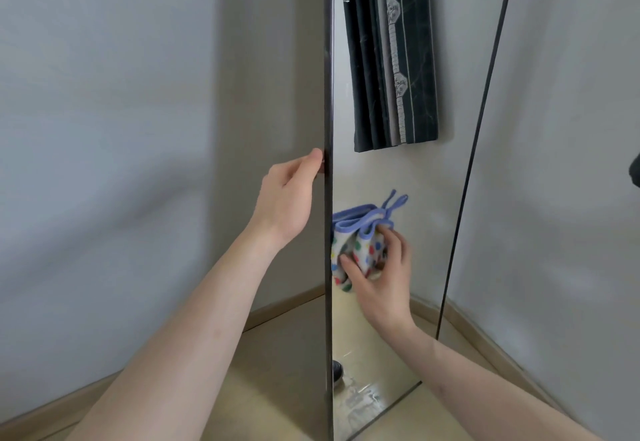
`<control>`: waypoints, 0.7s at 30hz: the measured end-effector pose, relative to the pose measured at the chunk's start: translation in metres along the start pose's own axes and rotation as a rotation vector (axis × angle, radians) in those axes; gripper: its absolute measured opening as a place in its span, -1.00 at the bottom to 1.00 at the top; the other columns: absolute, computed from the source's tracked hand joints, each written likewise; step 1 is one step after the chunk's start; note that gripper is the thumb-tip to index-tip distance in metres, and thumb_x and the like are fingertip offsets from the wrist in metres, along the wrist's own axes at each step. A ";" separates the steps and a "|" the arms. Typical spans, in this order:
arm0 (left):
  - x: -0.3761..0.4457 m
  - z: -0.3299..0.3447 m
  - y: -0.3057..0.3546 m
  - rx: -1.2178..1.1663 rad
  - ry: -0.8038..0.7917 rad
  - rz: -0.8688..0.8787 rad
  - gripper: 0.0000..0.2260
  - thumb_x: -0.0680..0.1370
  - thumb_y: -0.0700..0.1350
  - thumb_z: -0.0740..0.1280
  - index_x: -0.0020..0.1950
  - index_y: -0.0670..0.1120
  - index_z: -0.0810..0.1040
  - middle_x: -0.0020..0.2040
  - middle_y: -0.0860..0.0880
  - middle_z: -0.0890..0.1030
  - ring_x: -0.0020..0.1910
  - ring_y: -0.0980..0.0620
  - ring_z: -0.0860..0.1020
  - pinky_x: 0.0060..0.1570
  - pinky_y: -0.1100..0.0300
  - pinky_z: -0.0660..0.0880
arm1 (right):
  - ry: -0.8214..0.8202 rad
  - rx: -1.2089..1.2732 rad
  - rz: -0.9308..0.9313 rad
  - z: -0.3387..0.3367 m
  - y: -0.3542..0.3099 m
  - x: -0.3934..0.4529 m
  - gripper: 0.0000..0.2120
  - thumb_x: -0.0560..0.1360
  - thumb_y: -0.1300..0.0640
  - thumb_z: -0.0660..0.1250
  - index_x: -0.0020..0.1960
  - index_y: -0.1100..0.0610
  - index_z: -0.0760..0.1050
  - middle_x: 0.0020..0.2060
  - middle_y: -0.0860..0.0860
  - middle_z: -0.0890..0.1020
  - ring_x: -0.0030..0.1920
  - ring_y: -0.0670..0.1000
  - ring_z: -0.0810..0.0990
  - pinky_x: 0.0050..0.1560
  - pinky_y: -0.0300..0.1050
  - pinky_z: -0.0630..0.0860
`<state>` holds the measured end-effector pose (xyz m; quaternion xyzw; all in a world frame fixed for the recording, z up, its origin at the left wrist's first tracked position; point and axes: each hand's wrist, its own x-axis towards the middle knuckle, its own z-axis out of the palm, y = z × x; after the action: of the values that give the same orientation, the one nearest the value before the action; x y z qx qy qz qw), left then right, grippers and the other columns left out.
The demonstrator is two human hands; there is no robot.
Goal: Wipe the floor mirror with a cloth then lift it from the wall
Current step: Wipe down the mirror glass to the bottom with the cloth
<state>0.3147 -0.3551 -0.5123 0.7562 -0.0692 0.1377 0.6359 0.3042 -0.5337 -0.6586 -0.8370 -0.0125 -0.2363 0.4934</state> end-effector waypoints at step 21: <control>-0.006 -0.009 0.000 -0.059 -0.054 0.001 -0.74 0.57 0.21 0.16 -0.08 0.33 0.66 0.11 0.27 0.71 0.28 0.26 0.56 0.50 0.10 0.33 | -0.096 -0.313 -0.189 0.022 0.012 -0.032 -0.23 0.24 -0.06 0.63 0.26 -0.07 0.23 0.33 -0.02 0.29 0.28 0.05 0.32 0.27 0.09 0.51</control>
<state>0.3077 -0.3463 -0.5132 0.7406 -0.0907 0.1157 0.6557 0.2870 -0.5141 -0.6905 -0.9089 -0.0778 -0.2404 0.3316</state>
